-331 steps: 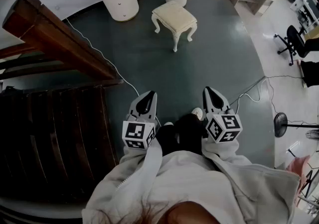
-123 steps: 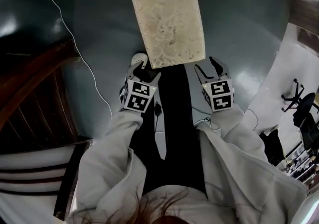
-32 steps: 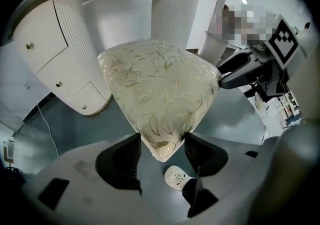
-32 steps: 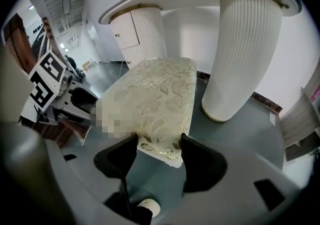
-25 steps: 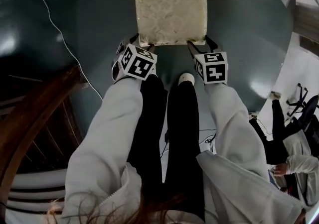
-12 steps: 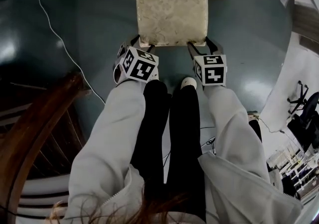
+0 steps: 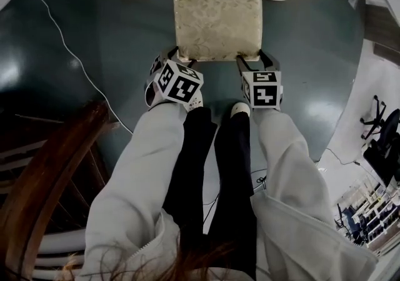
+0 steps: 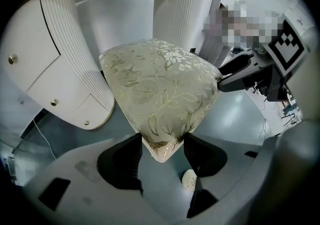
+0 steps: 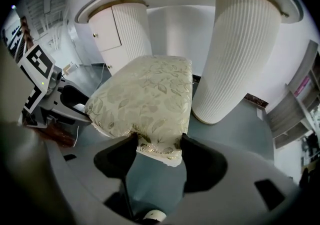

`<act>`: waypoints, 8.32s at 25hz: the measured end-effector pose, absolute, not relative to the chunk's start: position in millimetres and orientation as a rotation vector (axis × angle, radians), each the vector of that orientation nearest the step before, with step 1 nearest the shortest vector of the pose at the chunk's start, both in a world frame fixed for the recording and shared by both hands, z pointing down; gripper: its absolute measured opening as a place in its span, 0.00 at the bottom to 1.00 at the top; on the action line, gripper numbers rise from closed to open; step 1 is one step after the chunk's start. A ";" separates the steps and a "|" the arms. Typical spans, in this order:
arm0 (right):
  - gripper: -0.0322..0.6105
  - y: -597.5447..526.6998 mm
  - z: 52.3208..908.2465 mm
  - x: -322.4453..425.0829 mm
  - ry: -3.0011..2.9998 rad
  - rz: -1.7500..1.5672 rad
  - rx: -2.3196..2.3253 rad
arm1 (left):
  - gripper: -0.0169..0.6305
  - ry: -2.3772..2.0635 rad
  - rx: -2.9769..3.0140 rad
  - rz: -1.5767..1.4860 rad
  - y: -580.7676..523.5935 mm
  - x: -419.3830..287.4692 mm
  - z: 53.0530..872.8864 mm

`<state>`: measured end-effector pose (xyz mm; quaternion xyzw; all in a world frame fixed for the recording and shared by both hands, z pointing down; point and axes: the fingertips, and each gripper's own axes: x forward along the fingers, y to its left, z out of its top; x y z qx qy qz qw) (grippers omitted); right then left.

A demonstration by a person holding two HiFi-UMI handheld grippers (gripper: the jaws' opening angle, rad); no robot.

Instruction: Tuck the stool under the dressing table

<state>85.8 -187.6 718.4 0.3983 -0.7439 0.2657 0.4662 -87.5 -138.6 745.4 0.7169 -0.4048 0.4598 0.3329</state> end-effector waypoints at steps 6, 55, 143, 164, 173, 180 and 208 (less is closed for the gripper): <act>0.57 -200.1 719.6 79.7 -1.819 0.635 1.026 | 0.43 -1.068 1.893 1.195 -152.8 -94.1 746.4; 0.53 -321.4 716.8 48.2 -1.927 0.584 1.154 | 0.40 -1.281 1.905 1.174 -278.0 -123.6 739.4; 0.47 -368.4 630.7 22.5 -2.201 0.526 1.260 | 0.33 -1.531 1.950 0.748 -350.7 -146.5 665.5; 0.36 -309.8 473.7 51.4 -2.181 0.570 1.284 | 0.27 -1.534 1.979 0.699 -283.0 -118.0 505.5; 0.30 -323.6 389.9 35.0 -2.318 0.518 1.255 | 0.23 -1.532 2.085 0.515 -298.2 -87.4 414.8; 0.20 -339.1 325.9 43.0 -2.397 0.397 1.256 | 0.13 -1.605 2.161 0.437 -305.8 -98.0 348.1; 0.13 -357.8 178.9 28.8 -2.524 0.316 1.477 | 0.05 -1.719 2.372 0.222 -335.7 -152.9 202.2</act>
